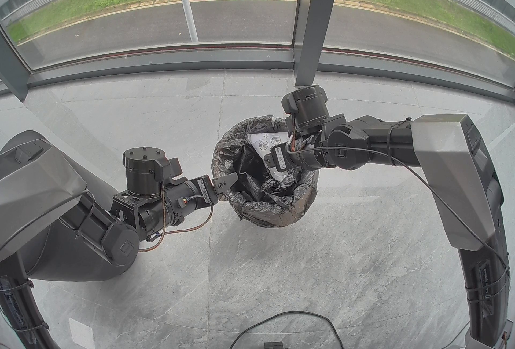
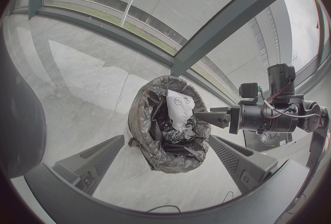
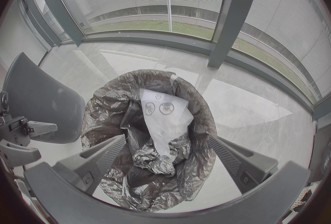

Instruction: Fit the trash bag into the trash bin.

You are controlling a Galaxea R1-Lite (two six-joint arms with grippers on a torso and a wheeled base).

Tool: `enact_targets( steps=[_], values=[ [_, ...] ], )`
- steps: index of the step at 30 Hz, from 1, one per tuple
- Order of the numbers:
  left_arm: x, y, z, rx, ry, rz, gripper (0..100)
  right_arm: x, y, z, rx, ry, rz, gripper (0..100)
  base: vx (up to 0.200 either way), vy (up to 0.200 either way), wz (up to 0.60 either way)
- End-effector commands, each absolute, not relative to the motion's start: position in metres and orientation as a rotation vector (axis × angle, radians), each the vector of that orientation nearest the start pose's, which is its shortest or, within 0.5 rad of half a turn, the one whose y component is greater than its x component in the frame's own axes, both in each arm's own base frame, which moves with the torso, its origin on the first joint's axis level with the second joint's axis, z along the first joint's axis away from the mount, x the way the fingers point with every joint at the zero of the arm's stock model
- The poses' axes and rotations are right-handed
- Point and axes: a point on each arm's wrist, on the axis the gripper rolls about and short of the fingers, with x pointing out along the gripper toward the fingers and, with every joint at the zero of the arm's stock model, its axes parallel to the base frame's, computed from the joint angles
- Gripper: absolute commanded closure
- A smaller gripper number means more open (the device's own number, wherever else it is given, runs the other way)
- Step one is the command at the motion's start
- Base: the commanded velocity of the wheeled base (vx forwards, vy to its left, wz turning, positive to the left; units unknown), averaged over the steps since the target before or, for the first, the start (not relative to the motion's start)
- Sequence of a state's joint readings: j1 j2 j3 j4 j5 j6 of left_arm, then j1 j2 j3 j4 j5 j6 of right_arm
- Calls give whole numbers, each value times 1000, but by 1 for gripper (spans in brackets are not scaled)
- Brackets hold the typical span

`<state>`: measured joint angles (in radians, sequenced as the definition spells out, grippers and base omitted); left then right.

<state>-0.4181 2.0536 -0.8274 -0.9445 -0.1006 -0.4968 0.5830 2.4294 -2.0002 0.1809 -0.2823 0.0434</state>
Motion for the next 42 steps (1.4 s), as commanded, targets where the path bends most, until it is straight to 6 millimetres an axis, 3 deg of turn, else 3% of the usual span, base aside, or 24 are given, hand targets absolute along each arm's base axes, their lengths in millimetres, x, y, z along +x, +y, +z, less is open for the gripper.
enact_targets(
  steps=[1,10,23,34,42],
  values=[
    [335,-151,100,-438,399,-435,0,418,272,140,-211,551,285,0,200,0,0],
    [335,-151,99,-437,397,-431,0,420,277,125,-216,575,287,0,200,0,0],
    [338,-153,92,-432,387,-436,0,411,303,93,-248,630,341,0,0,0,0],
    [338,-153,90,-432,387,-436,0,404,308,90,-230,667,337,0,0,0,0],
    [340,-153,87,-431,392,-431,0,412,304,53,-237,746,304,0,0,0,0]
  ],
)
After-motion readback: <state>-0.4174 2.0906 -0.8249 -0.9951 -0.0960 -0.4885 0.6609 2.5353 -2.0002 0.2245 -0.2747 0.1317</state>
